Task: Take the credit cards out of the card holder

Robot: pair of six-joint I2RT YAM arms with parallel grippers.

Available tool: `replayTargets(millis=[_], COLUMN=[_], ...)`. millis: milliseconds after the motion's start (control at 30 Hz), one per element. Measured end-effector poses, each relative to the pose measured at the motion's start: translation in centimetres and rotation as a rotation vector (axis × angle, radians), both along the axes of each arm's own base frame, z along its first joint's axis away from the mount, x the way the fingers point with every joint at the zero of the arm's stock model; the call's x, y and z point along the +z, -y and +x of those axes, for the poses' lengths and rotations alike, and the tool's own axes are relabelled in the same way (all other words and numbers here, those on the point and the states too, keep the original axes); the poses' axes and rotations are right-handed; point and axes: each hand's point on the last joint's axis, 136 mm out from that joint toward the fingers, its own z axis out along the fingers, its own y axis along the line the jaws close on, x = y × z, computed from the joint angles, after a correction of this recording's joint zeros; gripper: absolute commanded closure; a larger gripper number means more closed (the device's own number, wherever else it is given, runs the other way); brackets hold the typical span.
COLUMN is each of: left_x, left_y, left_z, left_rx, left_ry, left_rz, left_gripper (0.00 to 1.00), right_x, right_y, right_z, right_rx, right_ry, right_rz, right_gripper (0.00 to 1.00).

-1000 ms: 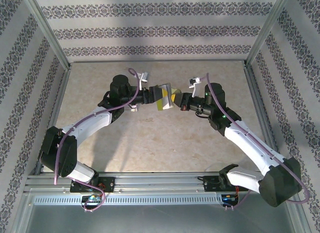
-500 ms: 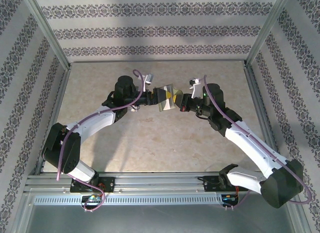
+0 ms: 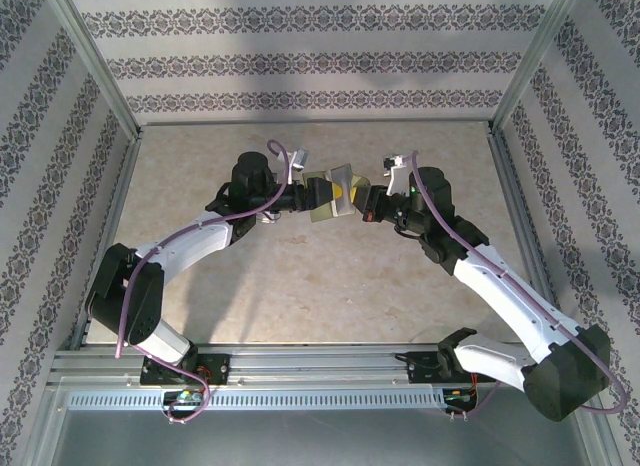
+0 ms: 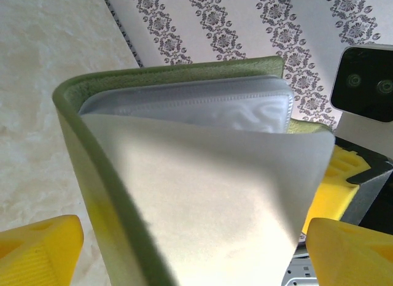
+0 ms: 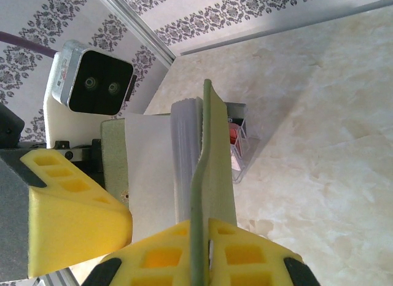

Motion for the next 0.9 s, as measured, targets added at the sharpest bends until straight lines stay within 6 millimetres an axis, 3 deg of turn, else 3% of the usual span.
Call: replayTargets(millis=[467,633,800,900], left_x=[-0.4,-0.4,-0.5,-0.6], left_y=[0.3,0.3,0.6,0.7], left_z=[-0.3,-0.3,0.1,0.3], left_rx=[-0.007,-0.008,-0.009,-0.008], left_ry=[-0.015,-0.014,-0.022,-0.03], left_rz=[0.011,0.011,0.009,0.008], left_gripper=[0.17,0.07,0.05,0.14], right_x=[-0.2,-0.1,0.6,0.5], right_y=[0.0,0.0,-1.1,-1.3], right_z=[0.0,0.1,0.4,0.7], right_rx=[-0.009,-0.008,0.01,0.002], right_ry=[0.001,0.001,0.006,0.004], right_rz=[-0.013,-0.013,-0.014,-0.026], right_gripper=[1.0,1.0,1.0,1.0])
